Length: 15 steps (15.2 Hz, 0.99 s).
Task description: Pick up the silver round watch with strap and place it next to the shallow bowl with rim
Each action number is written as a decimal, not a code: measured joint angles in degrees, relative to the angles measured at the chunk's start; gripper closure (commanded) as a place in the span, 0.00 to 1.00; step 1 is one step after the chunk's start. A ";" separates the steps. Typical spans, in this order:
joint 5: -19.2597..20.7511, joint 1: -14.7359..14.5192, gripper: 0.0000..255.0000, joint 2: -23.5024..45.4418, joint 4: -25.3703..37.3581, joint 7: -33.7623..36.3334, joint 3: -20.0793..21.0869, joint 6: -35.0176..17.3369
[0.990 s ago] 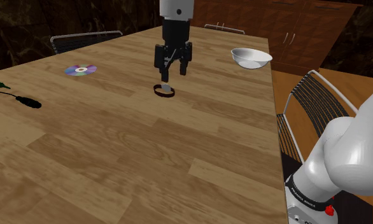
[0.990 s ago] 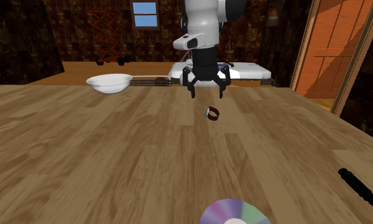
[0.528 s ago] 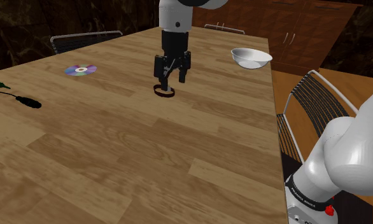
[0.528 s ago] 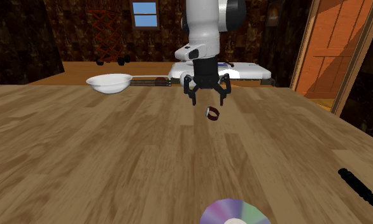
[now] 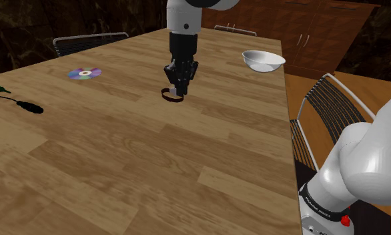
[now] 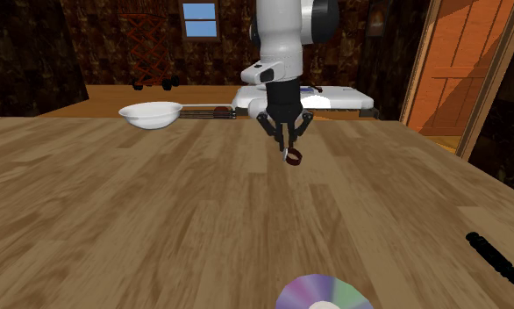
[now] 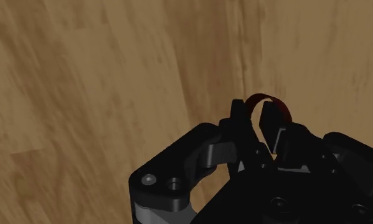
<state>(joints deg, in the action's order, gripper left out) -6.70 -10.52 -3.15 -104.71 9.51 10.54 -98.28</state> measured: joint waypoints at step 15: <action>0.11 0.07 1.00 0.25 5.57 0.47 -0.08 5.27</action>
<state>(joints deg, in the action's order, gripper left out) -6.58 -10.45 -2.90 -99.14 9.98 10.46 -93.01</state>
